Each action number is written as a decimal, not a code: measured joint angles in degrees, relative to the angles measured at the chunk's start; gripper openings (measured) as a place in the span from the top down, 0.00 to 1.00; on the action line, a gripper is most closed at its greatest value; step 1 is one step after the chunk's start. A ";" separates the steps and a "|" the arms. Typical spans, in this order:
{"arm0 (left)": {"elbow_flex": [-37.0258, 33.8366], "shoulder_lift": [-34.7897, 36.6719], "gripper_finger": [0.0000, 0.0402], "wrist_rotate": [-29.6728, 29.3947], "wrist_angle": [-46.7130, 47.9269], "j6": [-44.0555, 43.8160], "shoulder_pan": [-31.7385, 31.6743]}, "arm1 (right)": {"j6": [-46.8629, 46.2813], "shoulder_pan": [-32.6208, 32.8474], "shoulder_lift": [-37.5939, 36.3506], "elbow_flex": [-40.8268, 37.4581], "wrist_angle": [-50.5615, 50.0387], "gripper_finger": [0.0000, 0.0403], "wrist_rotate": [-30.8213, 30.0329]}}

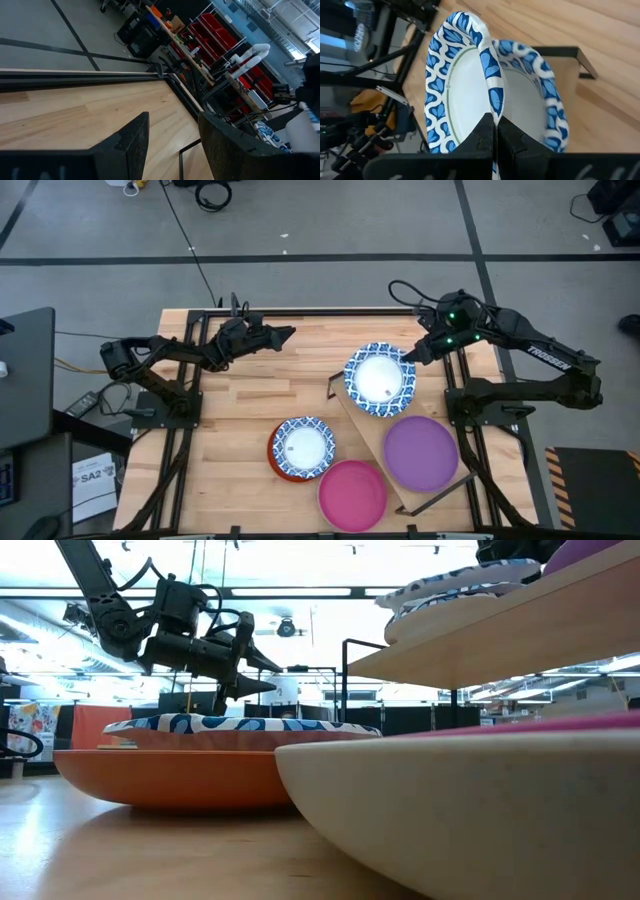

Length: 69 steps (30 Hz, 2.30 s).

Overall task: Place and stack plates onto a shelf
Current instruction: Stack the white bowl on top of the white bowls on the shelf

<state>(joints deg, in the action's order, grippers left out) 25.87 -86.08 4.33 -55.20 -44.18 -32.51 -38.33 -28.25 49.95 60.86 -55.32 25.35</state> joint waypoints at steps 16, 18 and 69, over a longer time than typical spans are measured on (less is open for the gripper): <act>-0.02 0.00 0.56 -0.01 0.00 0.00 0.01 | -0.02 0.00 0.00 0.00 -2.24 0.94 -3.40; -0.02 0.00 0.56 -0.01 0.00 -0.02 0.01 | -0.02 0.00 0.00 0.00 -2.24 0.94 -3.41; -0.02 0.00 0.56 0.01 0.00 0.00 0.00 | 11.58 -0.01 0.02 0.00 -2.27 0.52 -22.55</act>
<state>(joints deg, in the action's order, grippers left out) 25.85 -86.08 4.33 -55.20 -44.18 -32.51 -26.75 -28.26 49.98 60.86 -57.58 2.80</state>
